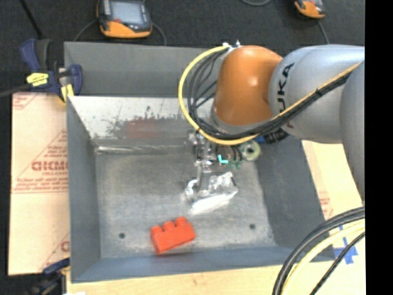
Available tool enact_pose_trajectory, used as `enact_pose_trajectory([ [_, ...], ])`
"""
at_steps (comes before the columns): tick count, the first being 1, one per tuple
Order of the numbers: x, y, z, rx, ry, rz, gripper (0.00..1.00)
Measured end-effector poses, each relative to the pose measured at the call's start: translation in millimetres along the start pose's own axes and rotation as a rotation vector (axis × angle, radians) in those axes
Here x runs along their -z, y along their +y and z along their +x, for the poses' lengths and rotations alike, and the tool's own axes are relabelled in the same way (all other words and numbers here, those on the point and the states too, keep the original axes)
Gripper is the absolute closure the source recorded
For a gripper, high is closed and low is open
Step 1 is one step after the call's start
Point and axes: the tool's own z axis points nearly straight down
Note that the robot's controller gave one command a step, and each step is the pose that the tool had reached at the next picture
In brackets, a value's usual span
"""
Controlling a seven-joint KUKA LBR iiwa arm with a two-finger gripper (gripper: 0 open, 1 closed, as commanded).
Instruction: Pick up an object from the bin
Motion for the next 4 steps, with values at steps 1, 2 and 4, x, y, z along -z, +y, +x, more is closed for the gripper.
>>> enact_pose_trajectory([
  [1,-48.9,9.7,83.5,0.181,0.002,0.001,0.00],
  [2,-97.2,54.3,113.9,0.459,-0.020,0.003,0.00],
  [4,7.5,58.5,115.9,0.423,-0.013,0.002,1.00],
])
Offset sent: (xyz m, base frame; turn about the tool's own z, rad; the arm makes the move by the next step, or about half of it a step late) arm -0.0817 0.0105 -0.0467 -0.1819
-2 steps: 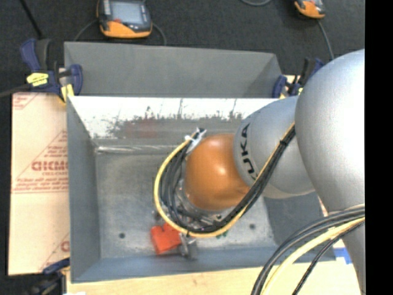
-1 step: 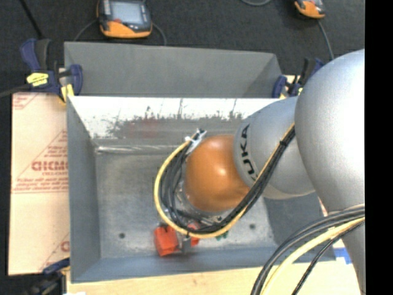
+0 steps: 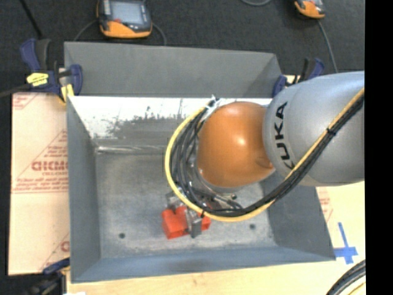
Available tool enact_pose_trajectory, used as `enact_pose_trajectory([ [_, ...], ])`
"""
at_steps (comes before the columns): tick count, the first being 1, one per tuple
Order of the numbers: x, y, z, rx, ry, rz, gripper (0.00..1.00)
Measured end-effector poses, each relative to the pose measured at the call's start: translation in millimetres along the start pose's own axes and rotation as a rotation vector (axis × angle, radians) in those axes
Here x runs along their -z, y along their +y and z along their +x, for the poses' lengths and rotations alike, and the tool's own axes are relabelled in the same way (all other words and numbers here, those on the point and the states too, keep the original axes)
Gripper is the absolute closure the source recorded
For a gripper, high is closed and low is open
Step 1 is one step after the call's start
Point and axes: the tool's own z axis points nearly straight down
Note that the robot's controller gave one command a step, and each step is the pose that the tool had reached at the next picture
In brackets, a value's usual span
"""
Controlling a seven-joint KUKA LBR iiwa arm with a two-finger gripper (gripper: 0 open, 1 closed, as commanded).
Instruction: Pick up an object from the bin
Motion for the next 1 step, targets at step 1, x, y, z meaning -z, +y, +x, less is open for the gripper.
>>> enact_pose_trajectory([
  [1,131.8,15.0,-1.1,-0.018,-0.003,0.000,1.00],
])
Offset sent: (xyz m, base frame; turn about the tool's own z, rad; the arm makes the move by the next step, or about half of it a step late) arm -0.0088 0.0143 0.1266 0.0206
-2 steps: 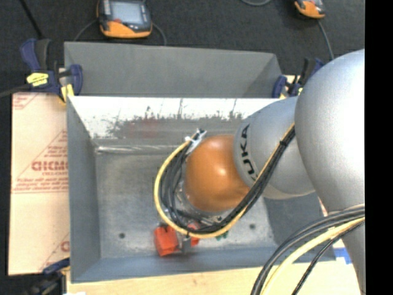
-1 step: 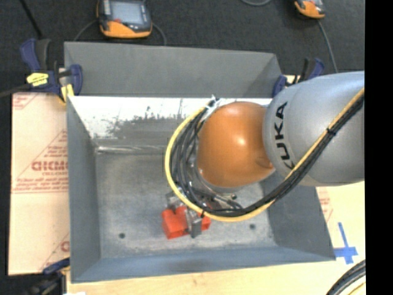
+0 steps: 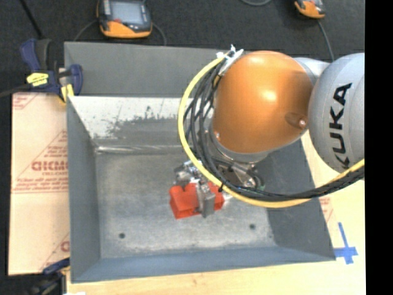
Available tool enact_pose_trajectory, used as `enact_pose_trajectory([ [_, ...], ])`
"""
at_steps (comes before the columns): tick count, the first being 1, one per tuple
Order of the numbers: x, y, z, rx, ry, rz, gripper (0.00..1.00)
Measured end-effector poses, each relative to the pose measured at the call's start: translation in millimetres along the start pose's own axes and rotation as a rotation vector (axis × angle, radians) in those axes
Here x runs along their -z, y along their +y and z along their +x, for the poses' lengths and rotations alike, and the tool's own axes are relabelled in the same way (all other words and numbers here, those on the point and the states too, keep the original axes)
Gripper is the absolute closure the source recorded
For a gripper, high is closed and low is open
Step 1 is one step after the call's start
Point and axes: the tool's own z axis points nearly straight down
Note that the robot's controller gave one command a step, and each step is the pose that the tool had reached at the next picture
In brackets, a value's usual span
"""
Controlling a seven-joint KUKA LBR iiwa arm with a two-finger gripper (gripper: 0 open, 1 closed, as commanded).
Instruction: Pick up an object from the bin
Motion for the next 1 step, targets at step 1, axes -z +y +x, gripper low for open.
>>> enact_pose_trajectory([
  [1,-29.2,-30.0,-7.9,0.273,0.011,-0.003,1.00],
])
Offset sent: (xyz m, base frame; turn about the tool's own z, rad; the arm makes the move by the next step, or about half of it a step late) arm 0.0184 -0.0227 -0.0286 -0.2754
